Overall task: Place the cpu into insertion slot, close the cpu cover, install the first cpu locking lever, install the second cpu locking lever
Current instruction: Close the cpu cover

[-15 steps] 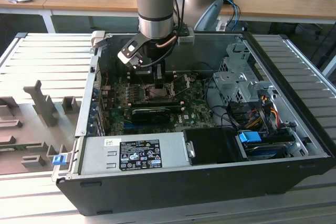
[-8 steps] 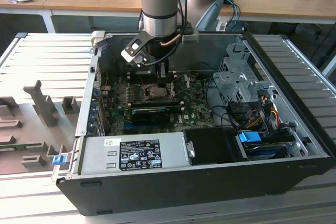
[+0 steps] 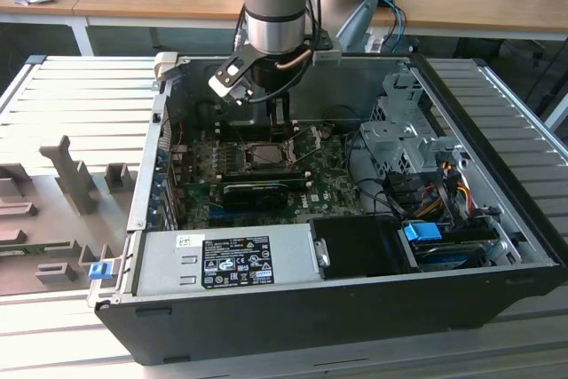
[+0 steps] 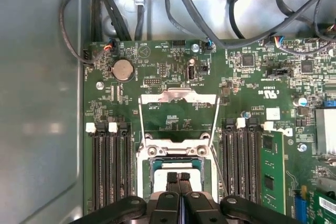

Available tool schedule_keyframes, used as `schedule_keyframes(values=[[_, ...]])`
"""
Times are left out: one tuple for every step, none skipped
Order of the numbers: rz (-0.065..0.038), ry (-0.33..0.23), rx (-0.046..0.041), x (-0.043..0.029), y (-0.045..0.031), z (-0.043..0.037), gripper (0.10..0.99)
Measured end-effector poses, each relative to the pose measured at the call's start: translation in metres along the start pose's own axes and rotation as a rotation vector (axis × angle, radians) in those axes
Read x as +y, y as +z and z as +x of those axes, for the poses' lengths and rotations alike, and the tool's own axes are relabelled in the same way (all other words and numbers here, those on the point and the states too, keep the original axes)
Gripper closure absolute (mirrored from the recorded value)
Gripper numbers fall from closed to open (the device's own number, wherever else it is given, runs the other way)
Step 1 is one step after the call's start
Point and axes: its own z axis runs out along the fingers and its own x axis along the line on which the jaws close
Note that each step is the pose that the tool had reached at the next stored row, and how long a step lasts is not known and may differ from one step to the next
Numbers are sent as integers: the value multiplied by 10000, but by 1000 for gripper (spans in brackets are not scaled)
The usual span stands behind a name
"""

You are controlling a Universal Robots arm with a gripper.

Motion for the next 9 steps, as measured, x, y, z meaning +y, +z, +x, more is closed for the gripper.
schedule_keyframes(values=[[0, -2, -1, 2, -14, 3, 980], [-1, -3, 0, 4, -24, 5, 980], [-1, -1, 0, 14, -26, 5, 980], [0, -1, -2, 22, -27, 5, 980], [0, -1, -2, 28, -28, 6, 980], [1, -1, -4, 29, -32, 6, 980], [0, -1, -3, 30, -40, 7, 980], [0, -1, -4, 31, -55, 8, 980], [0, -2, -4, 33, -78, 9, 980]])
